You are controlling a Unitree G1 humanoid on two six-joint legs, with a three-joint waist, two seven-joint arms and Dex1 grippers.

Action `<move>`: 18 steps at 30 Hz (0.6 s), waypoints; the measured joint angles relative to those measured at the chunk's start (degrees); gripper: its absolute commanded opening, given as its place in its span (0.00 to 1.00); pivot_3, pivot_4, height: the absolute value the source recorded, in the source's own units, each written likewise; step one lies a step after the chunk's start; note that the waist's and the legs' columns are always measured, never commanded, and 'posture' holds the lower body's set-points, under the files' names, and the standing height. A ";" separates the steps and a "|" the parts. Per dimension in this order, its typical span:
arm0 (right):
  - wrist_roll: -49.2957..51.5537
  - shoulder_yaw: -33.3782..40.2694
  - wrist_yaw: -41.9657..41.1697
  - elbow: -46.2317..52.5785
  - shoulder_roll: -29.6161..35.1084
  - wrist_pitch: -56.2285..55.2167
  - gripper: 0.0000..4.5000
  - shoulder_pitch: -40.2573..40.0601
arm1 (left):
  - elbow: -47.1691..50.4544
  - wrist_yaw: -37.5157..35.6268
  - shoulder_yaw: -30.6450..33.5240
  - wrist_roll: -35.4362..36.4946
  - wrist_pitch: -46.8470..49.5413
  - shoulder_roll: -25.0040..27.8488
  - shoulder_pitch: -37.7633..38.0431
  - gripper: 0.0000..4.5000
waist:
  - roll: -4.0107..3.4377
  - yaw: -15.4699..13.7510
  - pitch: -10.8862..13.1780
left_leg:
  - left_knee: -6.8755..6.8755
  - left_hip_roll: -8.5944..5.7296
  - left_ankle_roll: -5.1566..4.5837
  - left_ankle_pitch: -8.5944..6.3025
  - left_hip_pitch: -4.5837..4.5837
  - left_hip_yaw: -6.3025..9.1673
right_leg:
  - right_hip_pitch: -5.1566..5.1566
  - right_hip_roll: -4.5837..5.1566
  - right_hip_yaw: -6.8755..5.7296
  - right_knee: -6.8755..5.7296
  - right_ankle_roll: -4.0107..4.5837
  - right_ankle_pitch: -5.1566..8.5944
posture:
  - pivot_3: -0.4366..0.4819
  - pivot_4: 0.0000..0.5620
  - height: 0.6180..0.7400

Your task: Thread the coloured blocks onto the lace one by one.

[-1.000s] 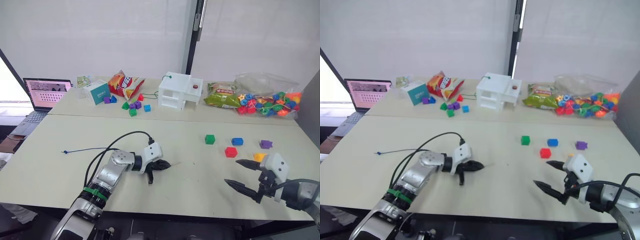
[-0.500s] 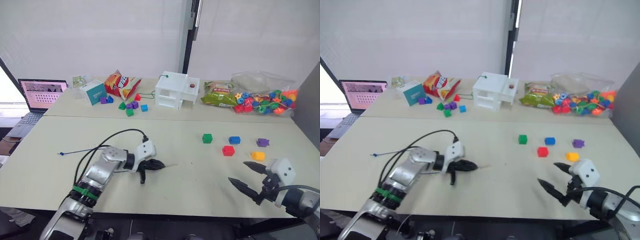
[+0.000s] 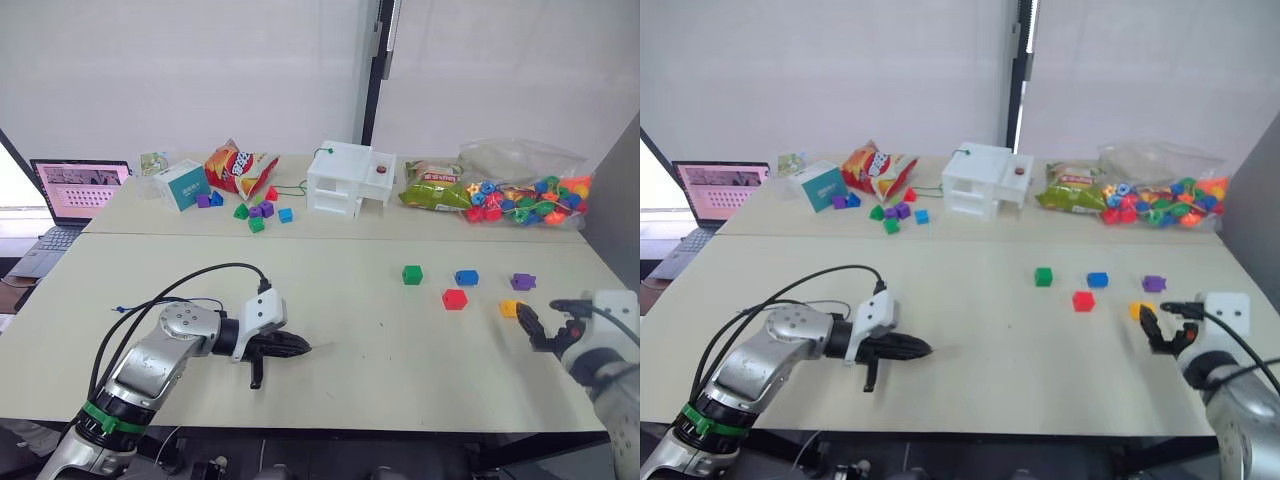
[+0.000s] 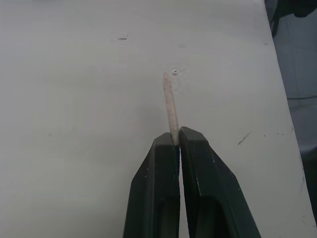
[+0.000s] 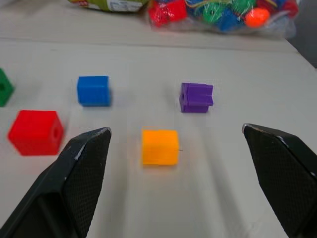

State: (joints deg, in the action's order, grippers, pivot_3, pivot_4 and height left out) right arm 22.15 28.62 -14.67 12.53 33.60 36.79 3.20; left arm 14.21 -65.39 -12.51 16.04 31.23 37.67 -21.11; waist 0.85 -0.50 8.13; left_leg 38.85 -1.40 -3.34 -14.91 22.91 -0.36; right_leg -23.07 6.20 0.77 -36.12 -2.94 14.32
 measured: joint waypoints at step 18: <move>-10.78 -15.59 -5.95 -58.91 9.67 -0.20 1.00 43.42 | 4.08 4.41 -0.17 0.16 1.57 -0.81 3.58 0.00 | -0.09 0.92 0.05 | 0.00 -0.03 -0.06 -0.02 0.24 -0.17 | -0.12 -0.12 -0.04 0.08 -0.03 -0.02 | 0.48 0.27 1.00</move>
State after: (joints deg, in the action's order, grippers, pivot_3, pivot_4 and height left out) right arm 11.37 13.03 -20.62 -46.38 43.28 36.58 46.62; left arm 18.28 -60.98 -12.68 16.20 32.80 36.86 -17.54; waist 0.76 0.42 8.18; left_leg 38.85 -1.43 -3.40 -14.93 23.15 -0.53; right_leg -23.19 6.08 0.74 -36.04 -2.97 14.30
